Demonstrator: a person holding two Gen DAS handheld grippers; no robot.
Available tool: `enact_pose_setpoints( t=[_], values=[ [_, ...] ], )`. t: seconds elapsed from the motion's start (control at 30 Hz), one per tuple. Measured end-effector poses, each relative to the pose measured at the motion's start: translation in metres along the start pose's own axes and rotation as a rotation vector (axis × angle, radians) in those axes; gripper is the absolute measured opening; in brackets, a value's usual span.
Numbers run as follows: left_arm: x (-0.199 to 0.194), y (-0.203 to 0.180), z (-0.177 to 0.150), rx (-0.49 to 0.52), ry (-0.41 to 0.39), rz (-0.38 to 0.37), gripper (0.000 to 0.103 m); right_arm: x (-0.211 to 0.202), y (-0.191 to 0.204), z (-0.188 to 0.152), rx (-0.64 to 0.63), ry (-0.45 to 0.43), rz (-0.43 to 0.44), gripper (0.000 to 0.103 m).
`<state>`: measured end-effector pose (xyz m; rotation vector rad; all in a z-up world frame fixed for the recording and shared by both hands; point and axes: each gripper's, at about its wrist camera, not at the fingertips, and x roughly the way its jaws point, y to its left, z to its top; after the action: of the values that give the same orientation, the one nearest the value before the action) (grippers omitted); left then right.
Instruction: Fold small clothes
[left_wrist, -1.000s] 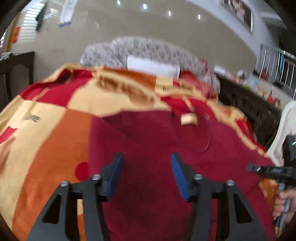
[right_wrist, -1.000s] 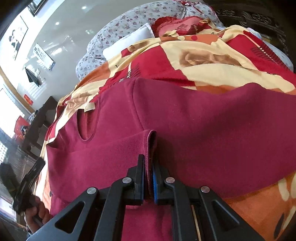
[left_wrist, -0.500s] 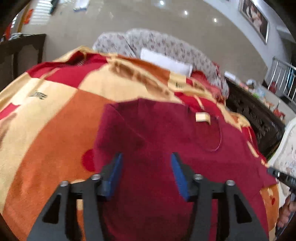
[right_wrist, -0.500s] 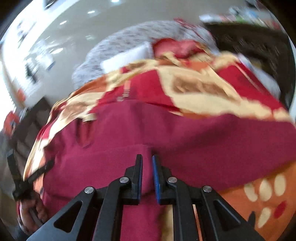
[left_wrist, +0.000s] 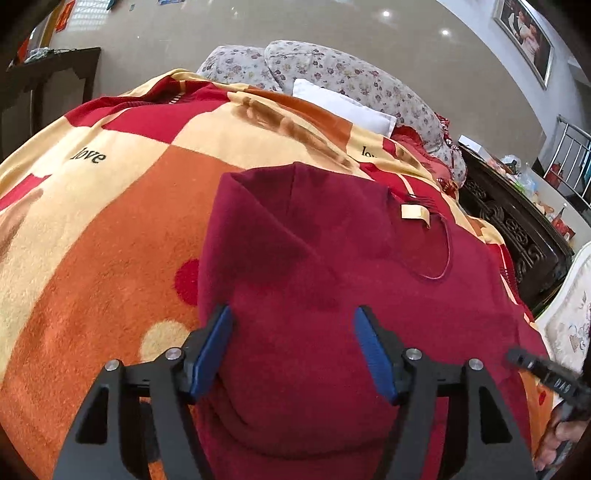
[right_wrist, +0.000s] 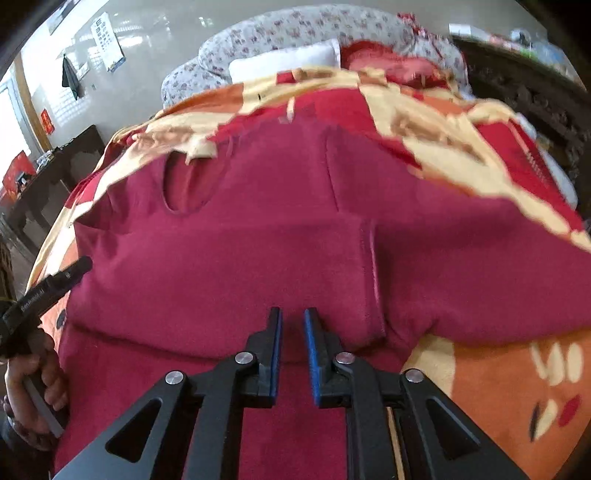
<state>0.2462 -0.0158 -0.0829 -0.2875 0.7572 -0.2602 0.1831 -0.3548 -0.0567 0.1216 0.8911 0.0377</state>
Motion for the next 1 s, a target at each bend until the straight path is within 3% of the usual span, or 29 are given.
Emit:
enact_pose_setpoints(
  t=[0.03, 0.07, 0.1, 0.17, 0.33, 0.5, 0.7, 0.83, 0.9, 1.0],
  values=[
    [0.001, 0.000, 0.000, 0.002, 0.001, -0.001, 0.070, -0.003, 0.006, 0.003, -0.010, -0.021, -0.020, 0.019],
    [0.001, -0.001, 0.001, 0.004, 0.002, -0.001, 0.070, -0.001, 0.011, 0.007, -0.010, -0.030, -0.045, 0.026],
    [0.001, -0.001, 0.001, 0.002, 0.001, -0.002, 0.070, 0.001, 0.011, 0.009, -0.002, -0.025, -0.053, 0.040],
    [0.001, -0.001, 0.001, 0.000, 0.001, -0.008, 0.071, 0.020, 0.011, 0.006, 0.008, 0.018, -0.087, 0.053],
    [0.002, -0.002, 0.001, -0.001, 0.001, -0.029, 0.075, 0.031, 0.013, -0.006, -0.024, -0.020, -0.099, 0.059],
    [0.005, -0.004, 0.002, 0.008, 0.003, -0.030, 0.081, 0.041, 0.025, -0.007, -0.082, -0.002, -0.104, 0.083],
    [0.001, 0.003, 0.002, -0.020, -0.015, -0.061, 0.081, 0.026, 0.019, -0.003, -0.049, -0.016, -0.074, 0.082],
    [0.001, 0.004, 0.002, -0.020, -0.013, -0.062, 0.081, -0.035, -0.026, -0.002, 0.030, -0.158, -0.164, 0.084],
    [0.002, 0.004, 0.002, -0.016, -0.010, -0.056, 0.081, -0.058, -0.070, -0.003, 0.061, -0.183, -0.246, 0.084],
    [0.003, 0.004, 0.002, -0.010, -0.007, -0.058, 0.083, -0.091, -0.162, -0.009, 0.222, -0.196, -0.345, 0.084]
  ],
)
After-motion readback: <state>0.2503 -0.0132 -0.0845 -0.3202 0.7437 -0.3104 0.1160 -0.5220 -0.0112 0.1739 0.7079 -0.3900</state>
